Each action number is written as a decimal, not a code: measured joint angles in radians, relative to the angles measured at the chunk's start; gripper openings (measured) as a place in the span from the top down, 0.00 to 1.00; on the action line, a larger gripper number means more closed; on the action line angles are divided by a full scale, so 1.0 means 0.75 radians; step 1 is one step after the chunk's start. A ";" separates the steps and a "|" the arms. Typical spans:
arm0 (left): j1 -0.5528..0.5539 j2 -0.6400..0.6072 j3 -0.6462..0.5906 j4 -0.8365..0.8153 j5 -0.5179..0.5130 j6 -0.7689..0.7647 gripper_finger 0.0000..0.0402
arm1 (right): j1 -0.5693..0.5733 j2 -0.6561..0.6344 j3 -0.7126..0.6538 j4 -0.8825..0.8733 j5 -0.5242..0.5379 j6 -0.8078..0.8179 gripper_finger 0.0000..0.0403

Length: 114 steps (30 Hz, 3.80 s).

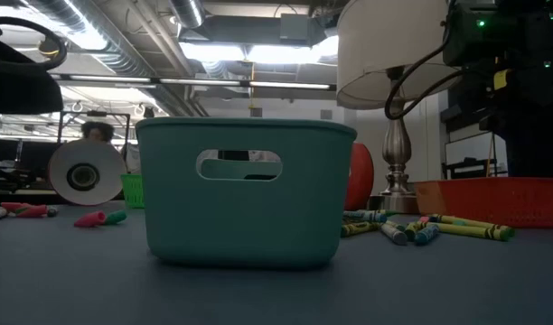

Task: Sort crayons
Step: Put the blue green crayon into the orange bin

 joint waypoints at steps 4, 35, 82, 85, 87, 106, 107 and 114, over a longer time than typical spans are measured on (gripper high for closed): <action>0.001 0.009 -0.001 0.002 0.006 -0.008 0.78 | 0.000 0.000 0.000 0.001 0.001 0.000 0.63; -0.004 0.055 0.003 0.032 0.038 0.010 0.98 | 0.000 0.000 0.000 0.000 0.002 -0.001 0.63; 0.299 -0.219 -0.001 1.112 -1.102 1.910 0.99 | 0.002 0.252 0.137 1.813 -0.415 0.000 0.63; 0.343 -0.219 -0.001 1.260 -1.041 2.100 0.99 | 0.002 0.305 0.137 1.885 -0.480 0.000 0.63; 0.368 -0.219 -0.001 1.338 -1.006 2.203 0.99 | 0.002 0.326 0.137 1.917 -0.525 -0.001 0.63; 0.511 -0.220 -0.001 1.599 -0.843 2.524 0.98 | 0.001 0.337 0.137 2.091 -0.624 -0.036 0.63; 0.511 -0.220 -0.001 1.607 -0.843 2.527 0.98 | 0.001 0.337 0.137 2.091 -0.621 -0.036 0.63; 0.522 -0.220 -0.001 1.615 -0.847 2.528 0.98 | 0.001 0.337 0.137 2.092 -0.571 -0.036 0.64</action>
